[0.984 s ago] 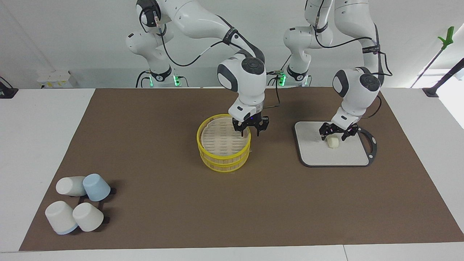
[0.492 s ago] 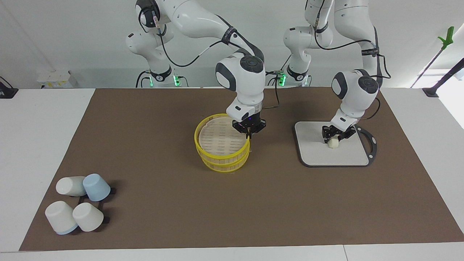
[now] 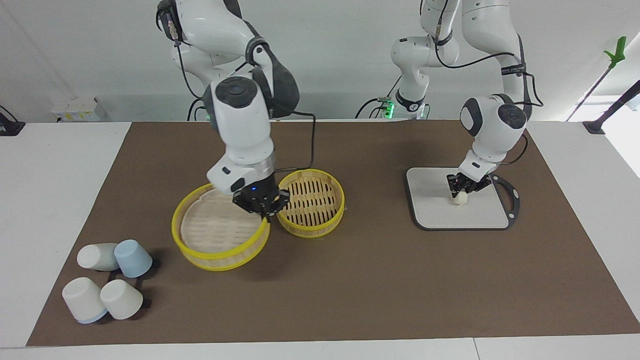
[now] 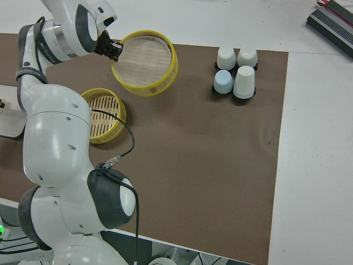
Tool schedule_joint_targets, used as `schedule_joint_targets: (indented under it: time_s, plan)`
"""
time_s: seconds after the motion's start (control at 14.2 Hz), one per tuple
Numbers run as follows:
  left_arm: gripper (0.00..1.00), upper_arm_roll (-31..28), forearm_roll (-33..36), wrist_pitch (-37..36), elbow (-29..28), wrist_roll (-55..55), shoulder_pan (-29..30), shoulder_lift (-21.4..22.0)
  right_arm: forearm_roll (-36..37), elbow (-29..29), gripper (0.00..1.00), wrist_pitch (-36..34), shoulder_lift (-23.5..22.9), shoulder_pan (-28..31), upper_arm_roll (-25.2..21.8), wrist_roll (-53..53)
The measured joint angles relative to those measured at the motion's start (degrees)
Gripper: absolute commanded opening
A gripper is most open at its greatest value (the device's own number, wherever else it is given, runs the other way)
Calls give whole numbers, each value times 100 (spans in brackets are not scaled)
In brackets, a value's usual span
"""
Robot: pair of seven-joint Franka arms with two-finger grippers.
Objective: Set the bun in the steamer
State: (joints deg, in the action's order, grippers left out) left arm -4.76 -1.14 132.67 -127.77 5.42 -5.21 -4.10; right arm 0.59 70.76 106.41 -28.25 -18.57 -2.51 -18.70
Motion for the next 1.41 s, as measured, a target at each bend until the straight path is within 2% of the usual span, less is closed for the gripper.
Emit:
schedule_joint_targets:
  time_s: [0.14,0.35,0.56,0.77,1.05,1.19,1.41]
  plan:
    - [29,21,0,-866,773,-699,-345,-86,0,-31,0,-202,10,233,0,305]
    - [30,61,0,-2132,2196,-1914,-1162,-477,-1,-41,0,-312,84,461,8,612]
    - [30,83,-14,-2535,3175,-2981,-1924,-909,-11,-41,0,-306,96,505,36,684]
    - [30,103,-70,-2171,3333,-3594,-2733,-1111,-13,-41,0,-301,96,492,61,684]
    - [30,116,-77,-999,2958,-4371,-3708,-1395,-270,-33,0,-484,96,585,51,684]
    - [30,112,-77,-576,2873,-4510,-3994,-1737,-286,-33,0,-651,96,662,50,692]
    - [32,95,-77,-287,2854,-4536,-4074,-2020,-286,-22,0,-721,97,681,50,727]
